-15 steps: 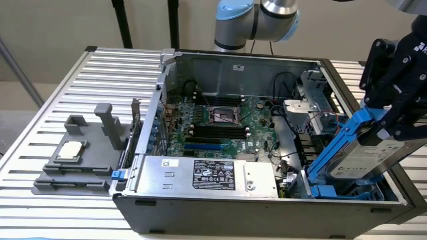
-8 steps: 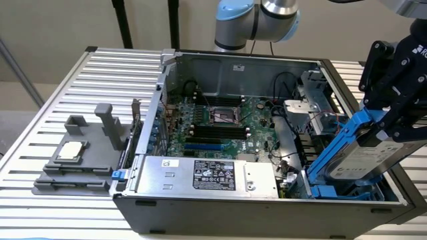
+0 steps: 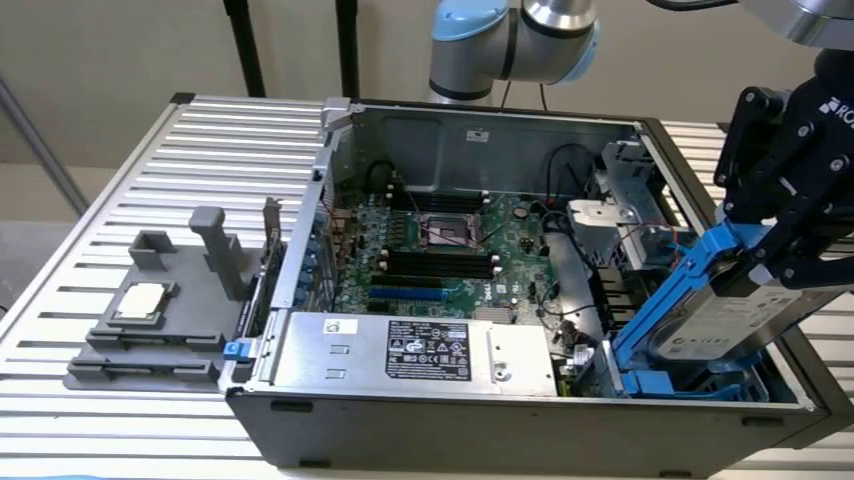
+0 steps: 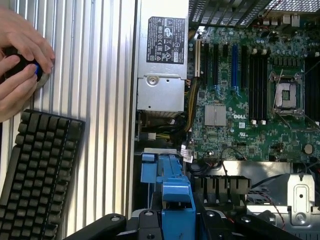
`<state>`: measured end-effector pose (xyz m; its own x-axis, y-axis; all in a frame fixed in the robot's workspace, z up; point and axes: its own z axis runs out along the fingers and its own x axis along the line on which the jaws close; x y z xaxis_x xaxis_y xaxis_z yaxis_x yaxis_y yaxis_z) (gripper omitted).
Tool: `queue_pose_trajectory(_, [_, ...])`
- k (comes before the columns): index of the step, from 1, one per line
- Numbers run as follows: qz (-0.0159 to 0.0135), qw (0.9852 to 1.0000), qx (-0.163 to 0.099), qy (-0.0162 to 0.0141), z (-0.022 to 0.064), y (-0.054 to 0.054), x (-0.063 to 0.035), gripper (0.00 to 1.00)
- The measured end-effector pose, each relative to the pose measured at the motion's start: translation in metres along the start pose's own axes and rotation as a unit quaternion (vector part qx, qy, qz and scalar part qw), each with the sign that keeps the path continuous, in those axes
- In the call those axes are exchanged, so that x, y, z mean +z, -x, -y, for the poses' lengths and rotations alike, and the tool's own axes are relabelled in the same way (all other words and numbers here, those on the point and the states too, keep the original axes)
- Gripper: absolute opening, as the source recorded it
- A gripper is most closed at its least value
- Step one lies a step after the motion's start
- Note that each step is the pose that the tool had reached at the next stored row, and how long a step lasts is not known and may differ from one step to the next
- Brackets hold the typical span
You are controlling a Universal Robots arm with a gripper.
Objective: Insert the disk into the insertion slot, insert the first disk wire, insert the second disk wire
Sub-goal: 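Insert the disk into the insertion slot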
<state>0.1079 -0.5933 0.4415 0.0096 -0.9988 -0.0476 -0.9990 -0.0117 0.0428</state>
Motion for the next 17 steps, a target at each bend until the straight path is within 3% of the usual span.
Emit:
queue_pose_trajectory(6, [0.0031, 1.0000, -0.003, 0.0002, 0.0002, -0.0002, 0.0034, 0.32])
queue_pose_trajectory(17, [0.0150, 0.9998, -0.014, 0.0005, 0.0004, -0.0009, 0.0096, 0.32])
